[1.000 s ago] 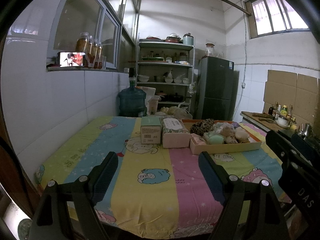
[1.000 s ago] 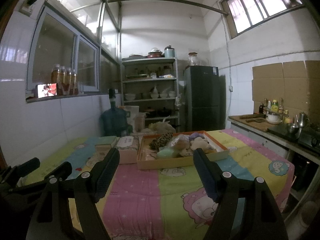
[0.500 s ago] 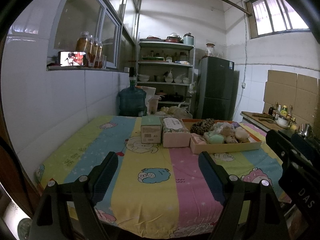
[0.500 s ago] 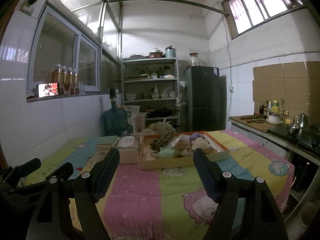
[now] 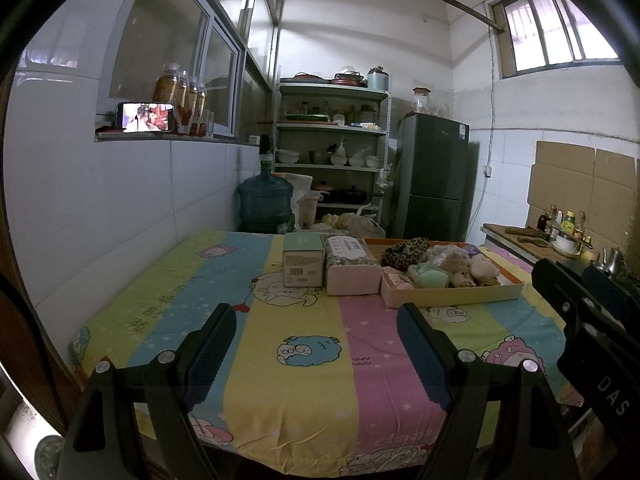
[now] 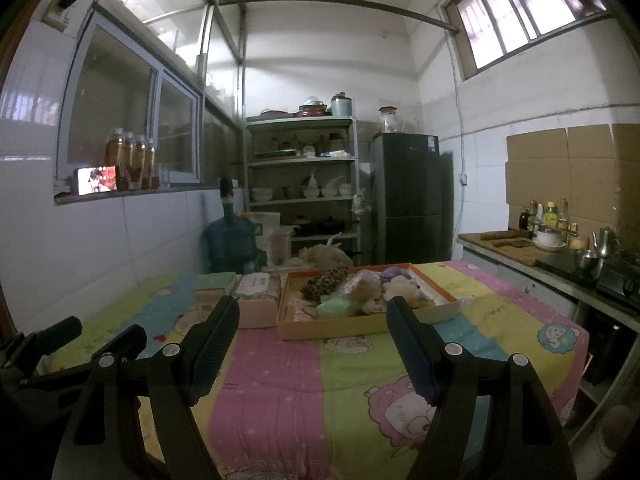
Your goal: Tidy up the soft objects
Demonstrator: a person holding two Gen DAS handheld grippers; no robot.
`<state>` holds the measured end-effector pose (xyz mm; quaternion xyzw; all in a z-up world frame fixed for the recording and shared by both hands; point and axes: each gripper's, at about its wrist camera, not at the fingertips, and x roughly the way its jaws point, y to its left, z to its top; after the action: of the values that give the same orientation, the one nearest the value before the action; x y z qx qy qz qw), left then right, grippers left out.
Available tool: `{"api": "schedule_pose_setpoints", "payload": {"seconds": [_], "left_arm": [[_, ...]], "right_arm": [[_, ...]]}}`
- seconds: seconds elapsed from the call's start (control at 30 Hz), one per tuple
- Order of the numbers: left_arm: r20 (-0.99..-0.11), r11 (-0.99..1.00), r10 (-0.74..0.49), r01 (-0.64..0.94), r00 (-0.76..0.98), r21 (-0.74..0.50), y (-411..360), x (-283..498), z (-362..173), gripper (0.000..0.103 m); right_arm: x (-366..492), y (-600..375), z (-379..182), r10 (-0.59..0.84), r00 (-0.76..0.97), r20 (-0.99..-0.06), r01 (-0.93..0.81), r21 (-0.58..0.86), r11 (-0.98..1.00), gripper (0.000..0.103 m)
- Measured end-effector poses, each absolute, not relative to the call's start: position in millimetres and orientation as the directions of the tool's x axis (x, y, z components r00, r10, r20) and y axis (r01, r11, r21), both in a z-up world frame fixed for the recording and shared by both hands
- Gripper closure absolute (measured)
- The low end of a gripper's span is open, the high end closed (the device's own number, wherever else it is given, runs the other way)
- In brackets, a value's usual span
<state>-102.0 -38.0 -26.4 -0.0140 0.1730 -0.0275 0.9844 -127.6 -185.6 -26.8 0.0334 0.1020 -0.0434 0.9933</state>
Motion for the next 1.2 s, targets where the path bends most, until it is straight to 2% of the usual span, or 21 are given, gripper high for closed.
{"api": "schedule_pose_setpoints", "payload": {"seconds": [1.2], "left_arm": [[-0.337,0.998,-0.059,0.048,0.94,-0.041,-37.5,-105.5,-27.6,0.02]], "right_arm": [[-127.6,-184.3,-28.4,-0.079,0.976,-0.201,0.092,0.054,0.994,0.026]]}}
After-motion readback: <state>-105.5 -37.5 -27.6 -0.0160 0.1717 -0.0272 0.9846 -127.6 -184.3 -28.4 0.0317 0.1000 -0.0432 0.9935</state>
